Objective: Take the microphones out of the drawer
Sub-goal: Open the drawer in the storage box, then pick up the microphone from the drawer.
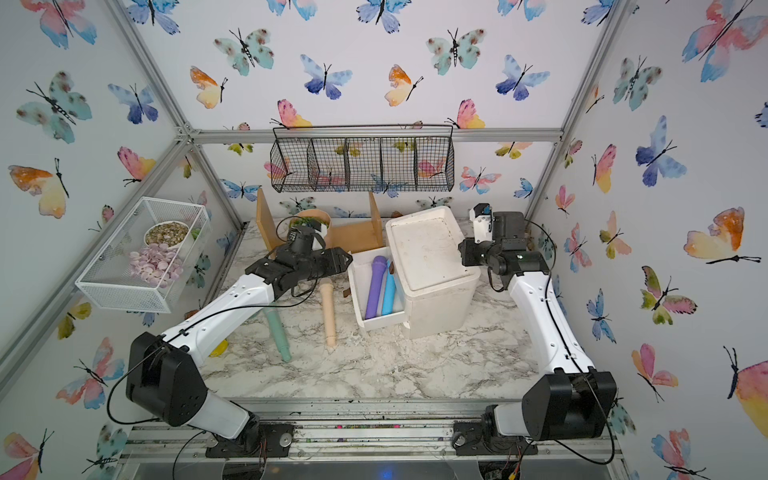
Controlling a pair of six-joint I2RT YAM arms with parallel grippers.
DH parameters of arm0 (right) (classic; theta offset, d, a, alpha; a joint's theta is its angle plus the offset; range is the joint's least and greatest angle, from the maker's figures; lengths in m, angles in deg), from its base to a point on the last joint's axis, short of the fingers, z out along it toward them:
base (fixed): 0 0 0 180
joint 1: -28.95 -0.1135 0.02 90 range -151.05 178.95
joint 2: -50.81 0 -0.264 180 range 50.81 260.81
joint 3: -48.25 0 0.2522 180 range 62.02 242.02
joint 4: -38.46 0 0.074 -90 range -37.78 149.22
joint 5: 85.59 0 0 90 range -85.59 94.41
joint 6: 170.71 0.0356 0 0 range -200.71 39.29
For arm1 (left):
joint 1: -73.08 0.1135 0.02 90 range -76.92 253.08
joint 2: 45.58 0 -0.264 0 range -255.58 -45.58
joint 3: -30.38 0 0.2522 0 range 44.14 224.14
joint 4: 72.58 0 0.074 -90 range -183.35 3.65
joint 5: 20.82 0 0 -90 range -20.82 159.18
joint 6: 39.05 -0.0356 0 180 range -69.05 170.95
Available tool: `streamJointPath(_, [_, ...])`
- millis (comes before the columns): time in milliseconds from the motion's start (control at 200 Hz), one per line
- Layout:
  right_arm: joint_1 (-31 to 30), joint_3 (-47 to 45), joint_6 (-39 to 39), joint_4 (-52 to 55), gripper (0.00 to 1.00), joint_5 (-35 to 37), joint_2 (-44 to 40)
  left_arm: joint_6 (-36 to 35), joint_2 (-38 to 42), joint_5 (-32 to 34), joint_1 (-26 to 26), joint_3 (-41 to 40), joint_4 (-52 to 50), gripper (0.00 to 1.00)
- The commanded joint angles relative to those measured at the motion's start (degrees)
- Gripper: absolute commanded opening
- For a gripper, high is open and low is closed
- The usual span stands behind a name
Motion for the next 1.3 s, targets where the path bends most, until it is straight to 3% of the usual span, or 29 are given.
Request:
streamJointPath(0, [-0.2,-0.1,4.9,-3.2,0.09,-5.6,0.2,-5.7,-2.9,8.8,-4.8,4.3,-6.9,0.64])
streamJointPath(350, [-0.2,-0.6,5.0,-3.2,0.09,-6.0,0.0,-9.2,-11.4,15.8,-12.3,9.9,-11.9,0.64])
streamJointPath(1291, [-0.2,-1.6,5.4,-4.4,0.09,-6.9,0.0,-11.1,-25.0,21.6,-15.6,16.7,-15.8,0.58])
